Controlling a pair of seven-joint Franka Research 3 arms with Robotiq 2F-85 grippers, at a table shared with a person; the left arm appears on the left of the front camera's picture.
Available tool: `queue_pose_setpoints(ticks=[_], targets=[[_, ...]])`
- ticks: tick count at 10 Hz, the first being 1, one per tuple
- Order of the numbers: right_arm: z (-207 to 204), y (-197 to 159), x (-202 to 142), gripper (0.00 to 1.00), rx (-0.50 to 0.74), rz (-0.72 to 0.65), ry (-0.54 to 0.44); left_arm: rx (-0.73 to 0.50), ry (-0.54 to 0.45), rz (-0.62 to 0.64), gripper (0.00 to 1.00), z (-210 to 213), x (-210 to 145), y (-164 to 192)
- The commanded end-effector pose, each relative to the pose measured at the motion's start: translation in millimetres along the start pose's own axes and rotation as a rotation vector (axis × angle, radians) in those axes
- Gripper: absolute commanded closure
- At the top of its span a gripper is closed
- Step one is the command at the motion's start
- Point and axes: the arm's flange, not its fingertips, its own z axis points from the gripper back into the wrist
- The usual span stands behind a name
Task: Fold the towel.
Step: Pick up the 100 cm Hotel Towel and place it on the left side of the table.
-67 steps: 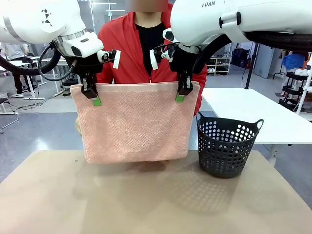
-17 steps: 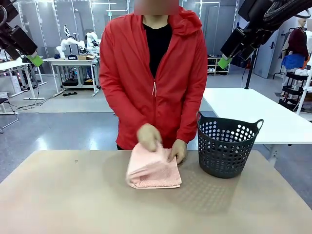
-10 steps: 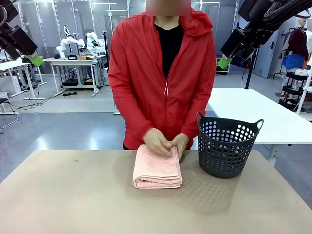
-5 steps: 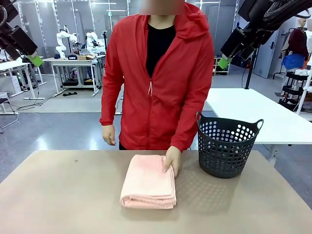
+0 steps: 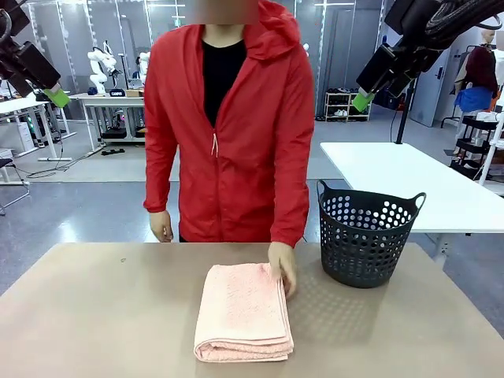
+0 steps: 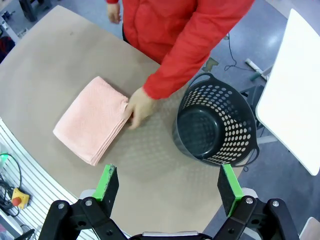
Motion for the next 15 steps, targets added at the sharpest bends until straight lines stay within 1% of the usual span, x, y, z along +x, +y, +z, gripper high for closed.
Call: queue_pose_setpoints(ticks=[1, 8, 9, 11, 12, 15], targets=[[1, -2, -1, 0.00, 0.003, 0.005, 0.007, 0.013, 0.015, -0.005, 0.00, 3, -1, 1], [1, -2, -1, 0.00, 0.003, 0.005, 0.007, 0.013, 0.015, -0.005, 0.00, 3, -1, 1], [1, -2, -1, 0.00, 0.003, 0.005, 0.007, 0.000, 0.000, 0.000, 0.00, 0, 0, 0], [1, -2, -1, 0.00, 0.003, 0.005, 0.007, -0.099, 0.015, 0.046, 0.00, -42, -4, 4], [1, -2, -1, 0.00, 0.003, 0.005, 0.007, -0.148, 0.031, 0.076, 0.00, -76, -13, 3], [1, -2, -1, 0.00, 0.003, 0.005, 0.007, -0.271, 0.052, 0.135, 0.00, -152, -57, -5]])
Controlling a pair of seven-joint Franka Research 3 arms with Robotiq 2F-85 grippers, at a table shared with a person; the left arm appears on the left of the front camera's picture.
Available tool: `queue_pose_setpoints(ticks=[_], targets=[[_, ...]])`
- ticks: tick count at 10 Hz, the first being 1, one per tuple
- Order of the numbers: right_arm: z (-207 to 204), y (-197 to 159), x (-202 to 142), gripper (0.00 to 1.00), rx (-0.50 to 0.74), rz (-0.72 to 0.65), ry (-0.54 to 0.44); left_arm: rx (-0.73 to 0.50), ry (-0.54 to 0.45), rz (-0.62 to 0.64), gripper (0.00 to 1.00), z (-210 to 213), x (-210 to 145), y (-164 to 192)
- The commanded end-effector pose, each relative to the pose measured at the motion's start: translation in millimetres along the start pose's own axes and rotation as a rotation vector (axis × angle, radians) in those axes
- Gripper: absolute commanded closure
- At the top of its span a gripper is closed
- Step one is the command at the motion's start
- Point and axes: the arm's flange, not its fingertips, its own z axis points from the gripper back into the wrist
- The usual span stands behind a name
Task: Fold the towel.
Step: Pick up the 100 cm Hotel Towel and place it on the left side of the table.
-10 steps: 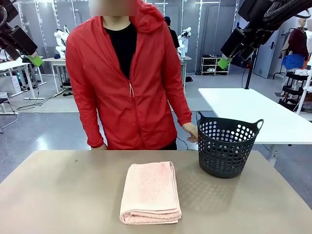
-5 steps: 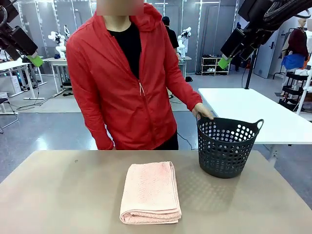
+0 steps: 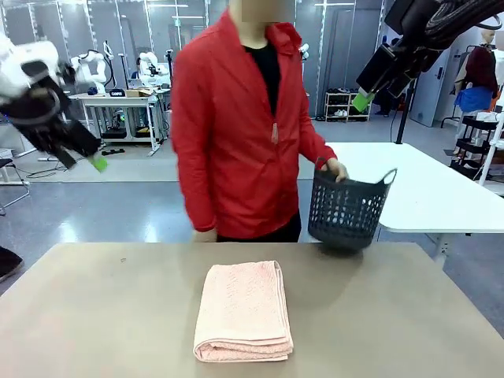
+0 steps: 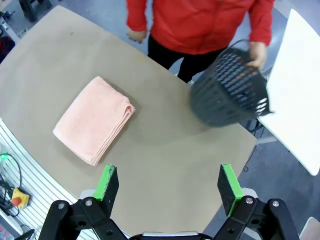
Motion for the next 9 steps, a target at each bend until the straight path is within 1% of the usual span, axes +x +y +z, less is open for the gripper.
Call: queue_pose_setpoints(ticks=[1, 3, 5, 7, 9], targets=[[1, -2, -1, 0.00, 0.003, 0.005, 0.007, -0.114, -0.020, 0.025, 0.00, -39, -31, 4], [1, -2, -1, 0.00, 0.003, 0.005, 0.007, -0.206, -0.007, 0.100, 0.00, -83, -56, 2], [1, -2, -1, 0.00, 0.003, 0.005, 0.007, -0.293, -0.012, 0.183, 0.00, -129, -71, -6], [1, -2, -1, 0.00, 0.003, 0.005, 0.007, -0.319, -0.026, 0.252, 0.00, -175, -79, -25], [1, -2, -1, 0.00, 0.003, 0.005, 0.007, -0.333, -0.046, 0.310, 0.00, -224, -77, -53]])
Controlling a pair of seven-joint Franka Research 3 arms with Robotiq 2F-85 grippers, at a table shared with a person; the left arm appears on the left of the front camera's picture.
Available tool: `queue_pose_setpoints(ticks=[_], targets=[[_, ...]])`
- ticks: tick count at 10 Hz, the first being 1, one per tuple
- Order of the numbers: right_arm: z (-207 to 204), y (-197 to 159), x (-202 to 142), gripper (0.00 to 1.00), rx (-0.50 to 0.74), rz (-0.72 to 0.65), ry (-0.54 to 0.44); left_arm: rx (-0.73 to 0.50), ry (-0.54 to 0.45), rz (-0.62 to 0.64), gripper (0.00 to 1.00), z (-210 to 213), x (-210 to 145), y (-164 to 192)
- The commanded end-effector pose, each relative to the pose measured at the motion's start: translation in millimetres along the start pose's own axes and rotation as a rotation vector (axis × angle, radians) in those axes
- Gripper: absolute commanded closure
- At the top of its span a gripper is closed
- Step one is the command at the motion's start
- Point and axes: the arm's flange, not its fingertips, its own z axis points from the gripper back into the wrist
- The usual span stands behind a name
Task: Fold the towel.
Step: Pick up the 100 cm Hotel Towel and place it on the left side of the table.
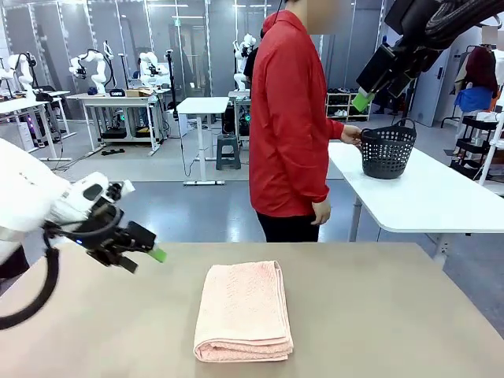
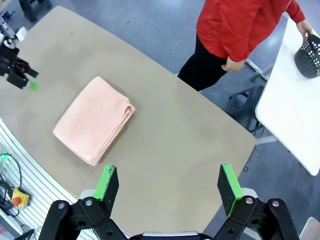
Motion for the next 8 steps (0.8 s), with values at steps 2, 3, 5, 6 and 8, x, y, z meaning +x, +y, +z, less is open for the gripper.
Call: queue_pose_setpoints(ticks=[2, 3, 5, 6, 8], targets=[[1, -2, -1, 0.00, 0.003, 0.005, 0.007, -0.060, -0.073, 0.064, 0.00, -75, 0, -9], [1, -2, -1, 0.00, 0.003, 0.005, 0.007, -0.080, -0.065, 0.106, 0.00, -99, -8, -15], [1, -2, -1, 0.00, 0.003, 0.005, 0.007, -0.106, -0.076, 0.141, 0.00, -125, -17, -17], [1, -2, -1, 0.00, 0.003, 0.005, 0.007, -0.113, -0.074, 0.162, 0.00, -137, -20, -14], [1, -2, -1, 0.00, 0.003, 0.005, 0.007, -0.130, -0.067, 0.170, 0.00, -153, -26, -7]])
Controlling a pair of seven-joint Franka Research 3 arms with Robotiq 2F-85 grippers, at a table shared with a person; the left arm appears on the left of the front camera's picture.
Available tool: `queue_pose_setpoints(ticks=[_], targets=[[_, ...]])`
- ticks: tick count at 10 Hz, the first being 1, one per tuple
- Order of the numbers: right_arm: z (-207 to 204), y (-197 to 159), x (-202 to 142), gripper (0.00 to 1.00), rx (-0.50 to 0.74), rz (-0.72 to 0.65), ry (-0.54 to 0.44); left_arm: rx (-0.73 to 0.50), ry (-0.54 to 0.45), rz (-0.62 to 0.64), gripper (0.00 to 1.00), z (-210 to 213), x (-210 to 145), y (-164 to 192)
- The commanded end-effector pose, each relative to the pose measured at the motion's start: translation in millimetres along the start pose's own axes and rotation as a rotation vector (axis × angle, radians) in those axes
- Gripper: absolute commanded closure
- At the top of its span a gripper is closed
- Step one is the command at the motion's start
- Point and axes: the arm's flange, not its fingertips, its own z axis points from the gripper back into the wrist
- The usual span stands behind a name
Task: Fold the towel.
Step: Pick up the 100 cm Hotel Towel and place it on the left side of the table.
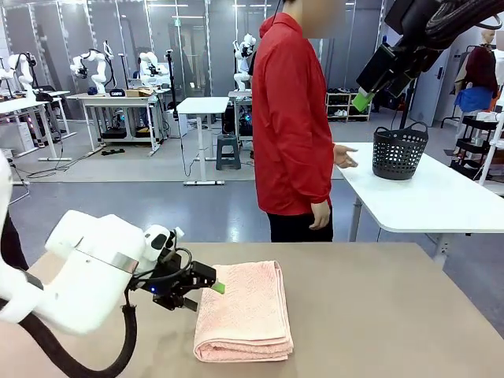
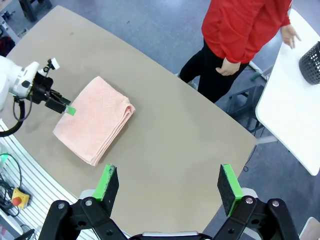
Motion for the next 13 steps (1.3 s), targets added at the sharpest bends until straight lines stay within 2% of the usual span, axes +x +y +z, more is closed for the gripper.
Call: queue_pose_setpoints(ticks=[1, 4, 5, 6, 7, 8, 11, 13], targets=[[1, -2, -1, 0.00, 0.002, 0.005, 0.007, -0.006, -0.029, -0.020, 0.00, -20, -4, 10], [1, -2, -1, 0.00, 0.002, 0.005, 0.007, -0.048, 0.011, 0.011, 0.00, -33, -8, 15], [1, -2, -1, 0.00, 0.002, 0.005, 0.007, -0.066, 0.015, 0.013, 0.36, -33, -8, 15], [1, -2, -1, 0.00, 0.002, 0.005, 0.007, -0.072, 0.019, 0.011, 0.60, -32, -7, 15], [1, -2, -1, 0.00, 0.002, 0.005, 0.007, -0.068, 0.019, 0.012, 0.96, -31, -7, 15], [1, -2, -1, 0.00, 0.002, 0.005, 0.007, -0.059, 0.019, 0.012, 1.00, -31, -8, 16], [1, -2, -1, 0.00, 0.002, 0.005, 0.007, -0.062, 0.023, 0.016, 0.98, -27, -6, 16], [1, -2, -1, 0.00, 0.002, 0.005, 0.007, -0.079, 0.029, 0.016, 1.00, -23, -3, 17]])
